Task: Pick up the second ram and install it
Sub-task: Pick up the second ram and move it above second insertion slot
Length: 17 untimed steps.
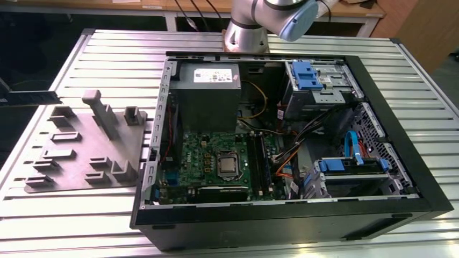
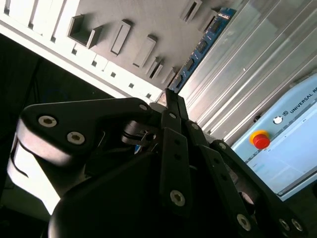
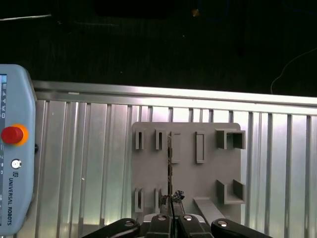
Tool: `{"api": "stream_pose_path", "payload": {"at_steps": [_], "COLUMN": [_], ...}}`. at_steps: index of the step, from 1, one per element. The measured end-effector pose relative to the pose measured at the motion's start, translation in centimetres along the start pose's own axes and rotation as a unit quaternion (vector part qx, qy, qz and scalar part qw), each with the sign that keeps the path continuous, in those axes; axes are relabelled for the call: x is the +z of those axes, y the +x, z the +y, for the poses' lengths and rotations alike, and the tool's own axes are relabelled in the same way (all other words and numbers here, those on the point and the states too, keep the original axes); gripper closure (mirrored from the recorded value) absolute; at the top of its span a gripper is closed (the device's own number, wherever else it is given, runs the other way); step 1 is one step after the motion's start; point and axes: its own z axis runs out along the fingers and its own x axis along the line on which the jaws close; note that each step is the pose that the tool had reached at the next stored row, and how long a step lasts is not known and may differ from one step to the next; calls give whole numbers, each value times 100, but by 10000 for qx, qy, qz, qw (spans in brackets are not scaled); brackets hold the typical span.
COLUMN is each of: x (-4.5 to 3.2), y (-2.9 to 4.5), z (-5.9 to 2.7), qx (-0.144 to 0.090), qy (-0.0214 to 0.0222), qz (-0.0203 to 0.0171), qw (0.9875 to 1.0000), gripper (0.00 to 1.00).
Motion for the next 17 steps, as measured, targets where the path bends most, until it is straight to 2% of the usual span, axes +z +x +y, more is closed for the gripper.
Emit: {"api": "stream_pose_path", "payload": {"at_steps": [11, 17], "x": [-251, -274], "y": [-9, -9], "z": [9, 9], "qx": [0, 0], "qy": [0, 0], "qz": [0, 0], "qw": [10000, 10000], "gripper": [88, 88]}}
